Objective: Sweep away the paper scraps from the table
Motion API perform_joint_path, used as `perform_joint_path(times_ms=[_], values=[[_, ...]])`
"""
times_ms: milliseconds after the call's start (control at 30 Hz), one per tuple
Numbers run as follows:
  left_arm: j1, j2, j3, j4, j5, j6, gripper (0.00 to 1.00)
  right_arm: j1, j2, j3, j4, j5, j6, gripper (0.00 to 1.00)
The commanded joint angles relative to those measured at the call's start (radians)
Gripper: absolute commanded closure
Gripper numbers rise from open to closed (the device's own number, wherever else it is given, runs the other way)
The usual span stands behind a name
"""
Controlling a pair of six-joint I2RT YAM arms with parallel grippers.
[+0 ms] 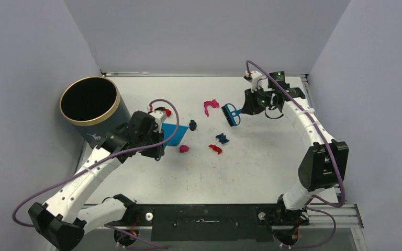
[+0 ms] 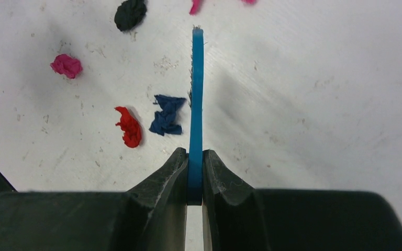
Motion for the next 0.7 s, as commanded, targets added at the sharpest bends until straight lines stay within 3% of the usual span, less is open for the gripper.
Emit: perform_joint_path(times_ms=[0,200,367,467,667], values=[[-0.081,0.079,0.028,-0.246,-0.098,0.031,1.0,0.114,0.049,0.179,-0.052,0.151,-0.041,0.95],[-0.228,0.113,0.002,-0.289,-0.158,-0.022,1.0,0.19,0.204,0.436,-0.174,0.234,-0.159,0.95],[-0.307,0.155,-0.024,-0.243,-0.228,-0.156,1.0,0.244,0.416,0.766,-0.363,0.273,-0.268,0.95],[-0.331,0.19,-0.05,-0.235,-0.278,-0.203,1.0,0.324,0.432,0.762,-0.33,0.408,-0.347,0.95],[-0.353,0.232,-0.099,-0.173,-0.228,-0.221,1.0,0.445,0.537,0.863,-0.364,0.562,-0.406,0.95]])
